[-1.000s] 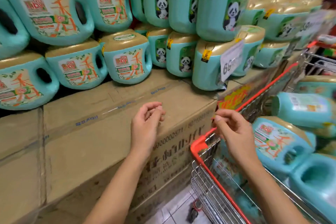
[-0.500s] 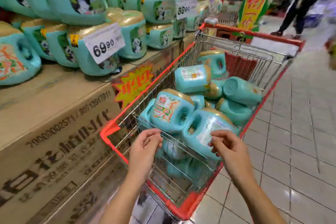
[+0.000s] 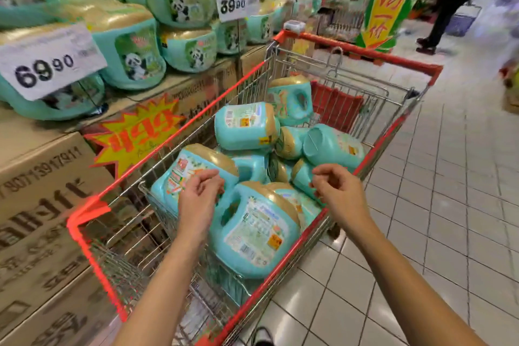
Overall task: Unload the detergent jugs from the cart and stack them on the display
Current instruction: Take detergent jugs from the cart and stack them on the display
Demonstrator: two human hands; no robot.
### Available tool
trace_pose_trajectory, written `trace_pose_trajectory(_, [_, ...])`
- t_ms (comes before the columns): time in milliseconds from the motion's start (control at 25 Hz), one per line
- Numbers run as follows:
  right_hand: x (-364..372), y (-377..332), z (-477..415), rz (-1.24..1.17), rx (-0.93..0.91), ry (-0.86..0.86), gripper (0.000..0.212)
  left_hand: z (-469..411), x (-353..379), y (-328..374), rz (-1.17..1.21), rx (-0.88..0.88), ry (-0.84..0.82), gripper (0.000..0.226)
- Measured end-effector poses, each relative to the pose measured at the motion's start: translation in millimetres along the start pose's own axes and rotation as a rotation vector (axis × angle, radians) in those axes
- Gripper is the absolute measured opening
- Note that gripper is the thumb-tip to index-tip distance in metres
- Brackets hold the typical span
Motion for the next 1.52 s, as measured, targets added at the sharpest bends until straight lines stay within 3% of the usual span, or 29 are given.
trace_pose_trajectory(200, [9, 11, -102, 0.088, -0.004, -0.095, 0.017, -91, -1, 5, -0.057, 0.025, 0.096, 0.015])
trace_pose_trajectory(320, [15, 24, -170, 0.121, 0.030, -0.143, 0.023, -150, 14, 17, -0.235, 0.063, 0.027, 0.036])
trace_pose_trajectory(440, [28, 54, -232, 0.255, 0.132, -0.265, 0.050, -197, 46, 20, -0.752, 0.091, -0.130, 0.079])
trace_pose_trajectory(600, [63, 94, -280, 0.302, 0.112, -0.552, 0.119, -227, 85, -16, -1.147, 0.044, -0.360, 0.135])
trace_pose_trajectory(680, [77, 112, -296, 0.296, 0.104, -0.655, 0.134, -238, 86, -29, -1.294, 0.025, -0.306, 0.143])
trace_pose_trajectory(840, [100, 120, -307, 0.125, 0.071, -0.807, 0.131, -241, 89, -27, -1.409, 0.087, -0.164, 0.134])
trace_pose_trajectory(1000, [98, 103, -312, -0.012, 0.081, -0.793, 0.122, -247, 72, -10, -1.256, 0.131, -0.142, 0.128])
trace_pose_trajectory(1080, [93, 80, -317, -0.033, 0.045, -0.757, 0.117, -245, 57, 0, -0.987, 0.101, -0.137, 0.127])
trace_pose_trajectory(1200, [85, 33, -320, -0.104, -0.068, -0.670, 0.096, -236, 48, 23, -0.422, 0.160, -0.123, 0.106])
trace_pose_trajectory(1360, [72, -14, -318, -0.217, -0.183, -0.602, 0.080, -225, 42, 43, -0.023, 0.164, -0.080, 0.068])
trace_pose_trajectory(1520, [72, -20, -311, -0.277, -0.145, -0.677, 0.081, -208, 51, 41, 0.393, 0.122, -0.102, 0.051])
Point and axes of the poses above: each hand's wrist, its own z-axis away from the middle knuckle, its own x-axis out of the palm, y = z × x, the point moved 10 cm from there along -z, towards the middle knuckle, and after that the axes turned 14 degrees about -y, right-handed, at the moved point
